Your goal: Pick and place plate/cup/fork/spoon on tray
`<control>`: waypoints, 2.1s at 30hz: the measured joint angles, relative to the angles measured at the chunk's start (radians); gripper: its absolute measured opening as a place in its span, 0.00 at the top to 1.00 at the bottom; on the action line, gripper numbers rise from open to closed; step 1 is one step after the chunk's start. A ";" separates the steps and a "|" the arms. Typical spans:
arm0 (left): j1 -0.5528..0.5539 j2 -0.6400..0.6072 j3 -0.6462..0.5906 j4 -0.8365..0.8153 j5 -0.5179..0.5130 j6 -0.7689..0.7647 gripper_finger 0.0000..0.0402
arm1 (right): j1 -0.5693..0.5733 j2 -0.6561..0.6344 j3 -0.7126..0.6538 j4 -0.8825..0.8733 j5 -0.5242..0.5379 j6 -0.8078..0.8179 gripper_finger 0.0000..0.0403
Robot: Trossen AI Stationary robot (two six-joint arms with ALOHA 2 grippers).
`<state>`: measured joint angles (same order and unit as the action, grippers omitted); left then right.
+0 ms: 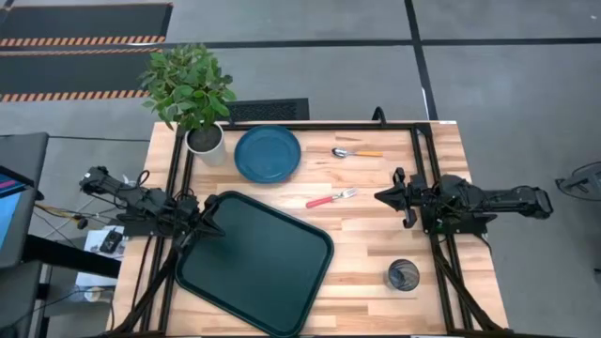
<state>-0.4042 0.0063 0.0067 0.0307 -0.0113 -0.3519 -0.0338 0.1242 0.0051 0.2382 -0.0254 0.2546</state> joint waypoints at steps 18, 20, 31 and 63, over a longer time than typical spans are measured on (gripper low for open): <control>0.000 0.000 0.000 0.000 0.000 0.000 1.00 | 0.000 0.000 0.000 0.000 0.000 0.000 0.91; 0.000 0.000 0.000 0.000 0.000 0.000 1.00 | 0.000 0.000 0.000 0.000 0.000 0.000 0.91; 0.000 0.000 0.000 0.000 0.000 0.000 1.00 | -0.002 0.000 0.000 0.109 0.011 0.184 0.91; 0.000 0.000 0.000 0.097 -0.438 -0.009 1.00 | -0.002 0.001 0.001 0.297 0.369 0.407 0.91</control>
<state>-0.4038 0.0063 0.0067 0.1272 -0.4495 -0.3607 -0.0353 0.1249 0.0063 0.5350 0.3439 0.6614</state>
